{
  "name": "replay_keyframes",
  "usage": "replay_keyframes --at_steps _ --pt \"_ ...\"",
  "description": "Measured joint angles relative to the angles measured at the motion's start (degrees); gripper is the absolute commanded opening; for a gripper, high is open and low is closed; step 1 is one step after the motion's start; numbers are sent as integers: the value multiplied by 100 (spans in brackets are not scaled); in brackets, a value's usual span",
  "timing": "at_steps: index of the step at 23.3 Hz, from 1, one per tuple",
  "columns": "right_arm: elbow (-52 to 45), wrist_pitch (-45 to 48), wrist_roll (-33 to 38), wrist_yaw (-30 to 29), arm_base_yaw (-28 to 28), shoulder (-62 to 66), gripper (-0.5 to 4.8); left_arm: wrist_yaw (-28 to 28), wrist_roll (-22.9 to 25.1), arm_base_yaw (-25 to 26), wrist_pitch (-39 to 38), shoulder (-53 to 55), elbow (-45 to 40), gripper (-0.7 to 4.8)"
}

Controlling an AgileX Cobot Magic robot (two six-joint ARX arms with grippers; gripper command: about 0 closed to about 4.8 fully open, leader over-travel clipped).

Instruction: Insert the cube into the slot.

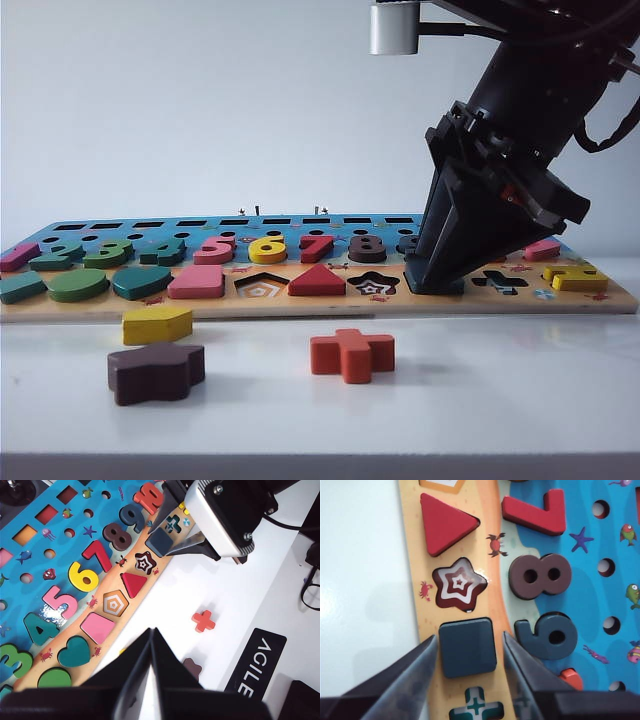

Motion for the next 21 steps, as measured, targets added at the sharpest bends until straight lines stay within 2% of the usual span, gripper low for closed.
replay_keyframes --at_steps 11,21 --pt "2 83 319 0 0 0 261 0 0 0 0 0 0 17" --pt "4 330 1346 -4 0 -673 260 0 0 0 -2 0 0 17"
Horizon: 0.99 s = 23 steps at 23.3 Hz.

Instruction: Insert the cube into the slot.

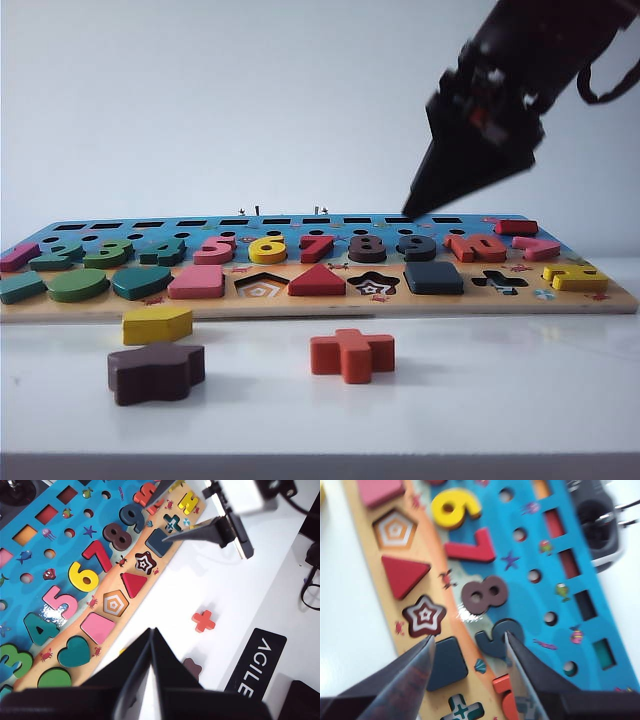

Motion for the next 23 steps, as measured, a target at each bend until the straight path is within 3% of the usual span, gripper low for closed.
replay_keyframes --at_steps 8,16,23 --pt "-4 136 2302 -11 -22 -782 260 0 0 -2 2 0 0 17" --pt "-334 420 3169 -15 -385 -1436 260 0 0 -2 2 -2 0 17" --pt "-1172 695 3829 -39 -879 -2518 260 0 0 0 13 -28 0 17"
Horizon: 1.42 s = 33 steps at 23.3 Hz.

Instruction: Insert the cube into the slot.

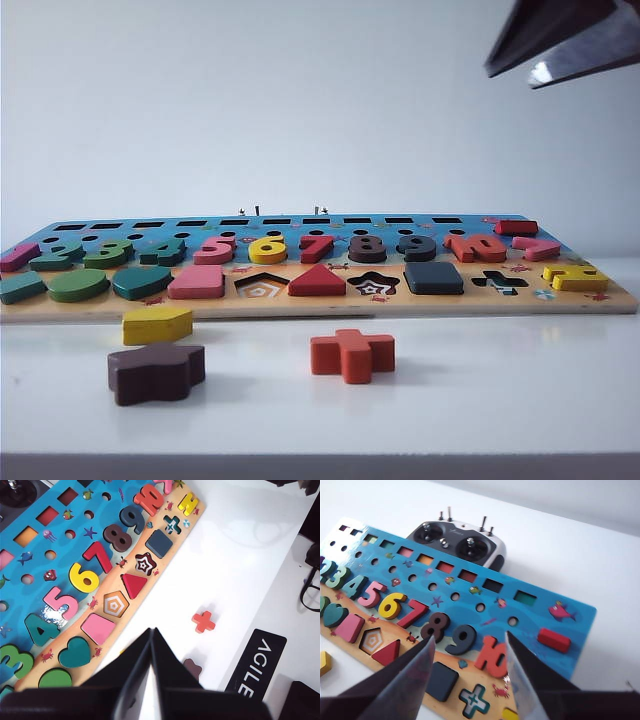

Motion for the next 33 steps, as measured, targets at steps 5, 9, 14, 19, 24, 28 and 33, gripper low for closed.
replay_keyframes --at_steps 5,9,14,19,24,28,33 --pt "-442 4 428 2 -518 -590 260 0 0 13 7 -17 0 17" --pt "-798 -9 645 4 -1104 -1093 260 0 0 105 13 -72 -2 17" --pt "-1266 17 800 2 -1657 -2063 260 0 0 120 28 -125 -4 17" --pt "-1589 46 804 4 -2385 -2833 260 2 0 212 92 -260 -114 17" --pt "-1812 55 807 4 -2734 -3154 260 0 0 431 216 -374 -227 17" --pt "-2103 50 896 2 -2756 -3331 260 -7 0 726 221 -468 -245 17" --pt "-2476 188 970 2 -2761 -3541 247 -4 0 1093 369 -614 -249 17"
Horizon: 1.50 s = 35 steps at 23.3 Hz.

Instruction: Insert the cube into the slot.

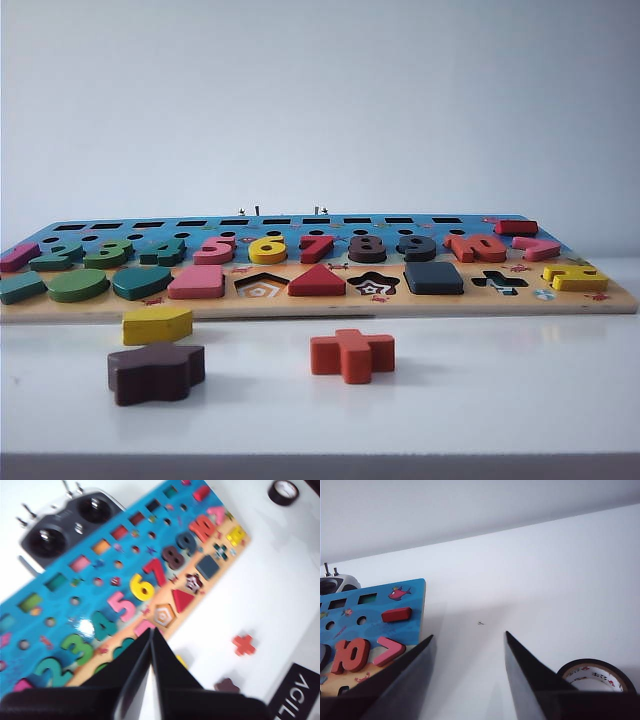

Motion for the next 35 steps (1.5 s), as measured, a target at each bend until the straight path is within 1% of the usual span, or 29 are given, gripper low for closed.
replay_keyframes --at_steps 2,5,9,11,12,13,15,18,19,22,25,30,35 --pt "-181 107 2 0 0 -190 246 2 0 181 160 -98 0 17" --pt "-369 192 -2 0 0 -444 229 4 0 350 234 -186 -31 17" --pt "-627 201 -20 0 0 -811 203 9 0 584 455 -400 -396 17" --pt "-717 210 -31 2 -2 -973 156 4 0 743 616 -518 -649 17" --pt "-743 236 -55 2 -2 -960 119 4 0 831 702 -588 -787 17" --pt "-780 229 -160 0 -2 -962 111 4 0 992 890 -723 -1038 17" --pt "-785 232 -240 4 -2 -962 94 4 0 1156 1093 -859 -1283 17" --pt "-785 240 -313 50 -2 -962 4 -9 2 1375 1368 -1075 -1622 17" --pt "-785 240 -352 55 -2 -962 -5 -15 2 1449 1440 -1161 -1731 17" --pt "-802 240 -516 66 -2 -962 -5 -37 2 1661 1722 -1451 -2041 17" --pt "-831 234 -581 68 -2 -962 -5 -37 20 1755 1985 -1670 -2288 17" --pt "-1019 400 -586 70 -2 -962 -5 -188 20 1939 2511 -2304 -2986 17" --pt "-1040 431 -586 68 -2 -962 -5 -535 17 2013 2970 -2896 -3598 17"
